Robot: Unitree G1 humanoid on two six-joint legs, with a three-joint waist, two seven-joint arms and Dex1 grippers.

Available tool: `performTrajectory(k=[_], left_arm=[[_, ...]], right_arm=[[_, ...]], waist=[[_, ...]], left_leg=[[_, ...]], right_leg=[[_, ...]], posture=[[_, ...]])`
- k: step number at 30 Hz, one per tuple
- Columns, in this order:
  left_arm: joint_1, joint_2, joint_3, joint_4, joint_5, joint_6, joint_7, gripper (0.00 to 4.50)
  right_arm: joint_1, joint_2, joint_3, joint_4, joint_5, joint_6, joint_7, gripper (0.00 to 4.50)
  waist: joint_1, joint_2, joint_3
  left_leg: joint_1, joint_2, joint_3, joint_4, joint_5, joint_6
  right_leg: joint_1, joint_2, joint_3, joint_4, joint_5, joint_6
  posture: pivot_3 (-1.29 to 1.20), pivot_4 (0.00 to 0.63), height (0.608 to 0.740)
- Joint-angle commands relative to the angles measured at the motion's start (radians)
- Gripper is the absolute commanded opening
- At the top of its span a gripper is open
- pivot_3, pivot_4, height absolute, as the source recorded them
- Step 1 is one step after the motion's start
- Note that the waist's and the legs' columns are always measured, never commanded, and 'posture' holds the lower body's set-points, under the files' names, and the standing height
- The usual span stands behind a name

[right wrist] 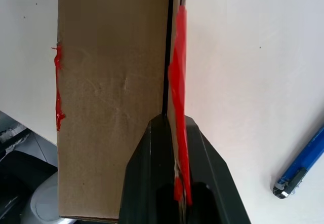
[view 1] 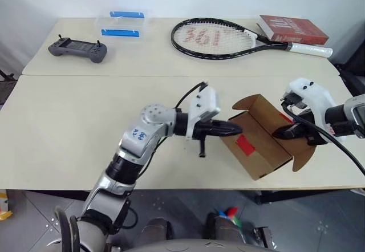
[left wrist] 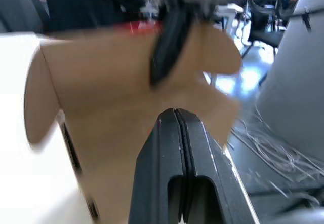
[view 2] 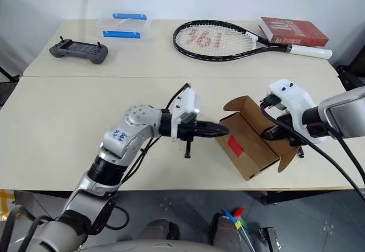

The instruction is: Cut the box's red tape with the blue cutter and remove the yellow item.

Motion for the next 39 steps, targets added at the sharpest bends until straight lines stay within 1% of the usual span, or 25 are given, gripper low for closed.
performTrajectory(k=[1,3,5,8,11,14,17,19,22,27,30,33,35,39], left_arm=[[-0.049,-0.091,-0.041,0.108,0.062,-0.079,0.086,0.00],[-0.072,-0.151,-0.046,0.182,0.089,-0.117,0.143,0.00],[-0.075,-0.181,-0.064,0.220,0.103,-0.140,0.142,0.00],[-0.064,-0.173,-0.112,0.239,0.140,-0.167,0.114,0.00],[-0.039,-0.146,-0.152,0.220,0.154,-0.152,0.072,0.00],[-0.001,-0.099,-0.175,0.173,0.146,-0.104,0.019,0.00],[0.006,-0.082,-0.175,0.172,0.162,-0.081,0.029,0.00],[0.016,-0.063,-0.187,0.173,0.177,-0.065,0.026,0.00],[0.038,-0.039,-0.189,0.154,0.176,-0.031,0.032,0.00],[0.092,0.049,-0.202,0.066,0.163,0.035,-0.016,0.00],[0.121,0.101,-0.190,0.010,0.143,0.067,-0.036,0.00],[0.143,0.129,-0.164,-0.018,0.131,0.080,-0.020,0.00],[0.151,0.114,-0.128,-0.019,0.126,0.059,0.027,0.00],[0.167,0.100,-0.090,-0.045,0.108,0.086,0.068,0.00]], right_arm=[[0.006,-0.010,-0.016,-0.001,0.067,-0.029,-0.047,0.04],[0.013,-0.016,-0.010,-0.004,0.099,-0.047,-0.074,0.04],[0.020,-0.024,-0.003,-0.008,0.130,-0.066,-0.101,0.04],[0.030,-0.038,0.006,-0.009,0.167,-0.091,-0.137,0.04],[0.034,-0.047,0.000,0.013,0.159,-0.092,-0.139,0.04],[0.010,-0.037,-0.021,0.092,0.051,-0.053,-0.086,0.04],[-0.008,-0.020,-0.030,0.116,-0.029,-0.020,-0.031,0.04],[-0.018,-0.010,-0.031,0.140,-0.115,-0.001,0.030,0.04],[-0.037,-0.008,-0.021,0.178,-0.247,0.006,0.135,0.04],[-0.064,-0.003,0.021,0.273,-0.474,-0.033,0.349,0.04],[-0.077,0.006,0.053,0.275,-0.572,-0.052,0.461,0.04],[-0.081,0.020,0.079,0.270,-0.649,-0.064,0.560,0.04],[-0.069,0.048,0.072,0.253,-0.675,-0.046,0.587,0.04],[-0.015,0.121,0.003,0.202,-0.681,0.004,0.583,0.04]], waist=[[0.001,0.000,0.000],[0.001,0.000,0.000],[0.001,-0.001,0.000],[-0.003,-0.001,0.000],[-0.002,-0.001,0.000],[-0.002,-0.001,0.000],[0.002,-0.001,0.000],[0.003,0.000,0.000],[0.003,0.000,0.000],[0.005,0.000,-0.001],[0.005,0.001,-0.001],[0.004,0.001,-0.001],[0.004,0.001,-0.001],[0.003,0.001,-0.001]], left_leg=[[0.000,0.000,0.001,0.000,0.000,0.000],[0.000,0.000,0.001,0.000,0.000,0.000],[0.000,0.000,0.002,0.000,0.000,0.000],[0.000,0.001,0.003,-0.001,0.000,0.000],[0.000,0.001,0.003,-0.001,0.000,0.000],[0.000,0.001,0.001,0.000,0.000,0.001],[0.000,0.001,0.001,0.001,0.000,0.001],[0.000,0.001,0.001,0.001,0.000,0.001],[0.000,0.001,0.001,0.001,0.000,0.001],[0.001,0.001,0.001,0.002,0.000,0.001],[0.001,0.001,0.001,0.003,0.000,0.002],[0.002,0.001,0.001,0.004,0.000,0.002],[0.001,0.001,0.001,0.005,0.001,0.003],[0.001,0.002,0.002,0.007,0.002,0.004]], right_leg=[[0.000,0.000,0.000,0.000,0.000,0.000],[0.000,0.000,0.000,0.000,0.000,0.000],[0.000,0.001,0.000,0.000,0.000,0.000],[-0.001,0.001,0.000,0.000,0.000,0.000],[-0.001,0.001,0.001,0.000,0.000,0.000],[-0.001,0.000,0.001,0.000,0.000,0.000],[-0.001,0.000,0.002,0.000,0.000,-0.001],[-0.001,0.000,0.002,0.000,0.000,-0.001],[-0.001,0.000,0.002,0.000,0.000,-0.001],[0.000,0.000,0.002,0.000,0.000,-0.001],[0.001,0.000,0.003,0.000,0.001,-0.001],[0.002,0.000,0.003,0.000,0.001,-0.002],[0.002,0.000,0.003,0.000,0.002,-0.002],[0.003,-0.001,0.004,0.000,0.005,-0.003]], posture=[[0.00,0.150,0.740],[0.00,0.150,0.740],[0.00,0.150,0.740],[0.00,0.150,0.740],[0.00,0.150,0.740],[0.00,0.150,0.740],[0.00,0.150,0.740],[0.00,0.150,0.740],[0.00,0.150,0.740],[0.00,0.150,0.740],[0.00,0.150,0.740],[0.00,0.150,0.740],[0.00,0.150,0.740],[0.00,0.150,0.740]])
